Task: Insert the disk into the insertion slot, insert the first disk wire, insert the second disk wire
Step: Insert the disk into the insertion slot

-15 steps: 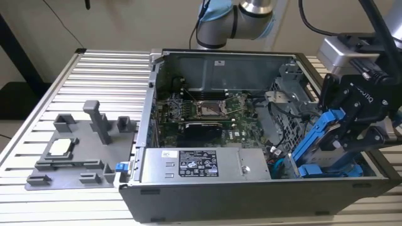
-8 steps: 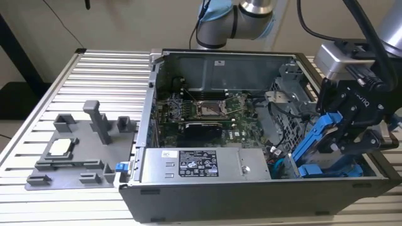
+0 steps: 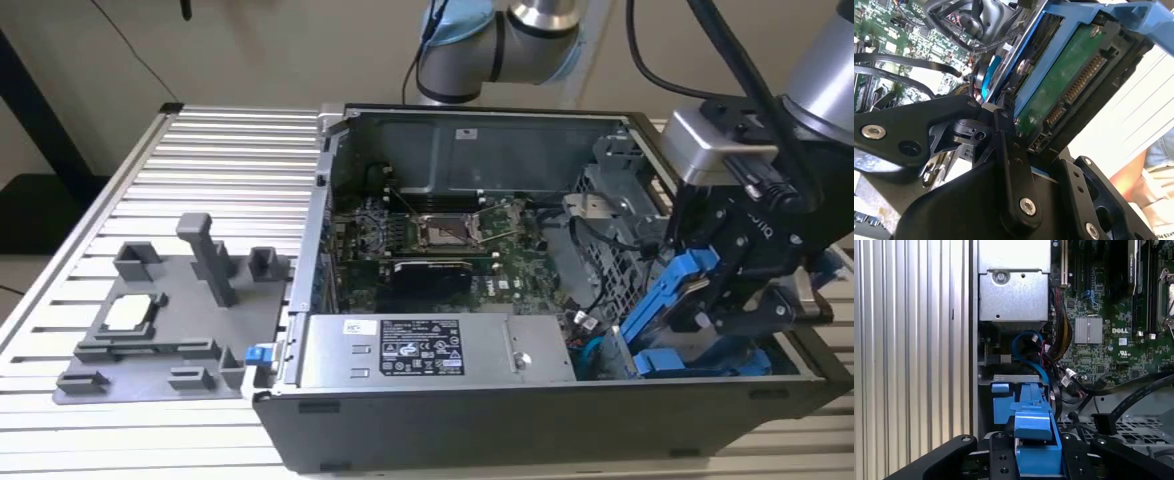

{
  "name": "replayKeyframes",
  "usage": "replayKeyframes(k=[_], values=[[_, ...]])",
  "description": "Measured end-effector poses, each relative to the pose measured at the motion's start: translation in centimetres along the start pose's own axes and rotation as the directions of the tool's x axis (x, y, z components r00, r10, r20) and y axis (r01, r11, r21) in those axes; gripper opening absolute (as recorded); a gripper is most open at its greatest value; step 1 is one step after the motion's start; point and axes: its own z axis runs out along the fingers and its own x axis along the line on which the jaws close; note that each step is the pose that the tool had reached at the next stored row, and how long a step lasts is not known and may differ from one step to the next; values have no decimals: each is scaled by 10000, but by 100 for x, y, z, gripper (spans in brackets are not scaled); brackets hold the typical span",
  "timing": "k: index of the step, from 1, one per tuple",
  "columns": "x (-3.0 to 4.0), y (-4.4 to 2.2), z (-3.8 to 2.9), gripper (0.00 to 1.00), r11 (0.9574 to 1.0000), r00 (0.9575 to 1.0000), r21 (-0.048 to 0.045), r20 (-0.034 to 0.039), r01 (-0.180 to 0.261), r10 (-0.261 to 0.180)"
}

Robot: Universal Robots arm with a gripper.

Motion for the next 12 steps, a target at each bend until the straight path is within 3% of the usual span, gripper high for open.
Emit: replayKeyframes(k=[3, 12], values=[[0, -1, 35, 33, 10000, 10000, 0, -4, 0, 0], [1, 0, 38, 34, 10000, 10000, -2, -9, -2, 2]])
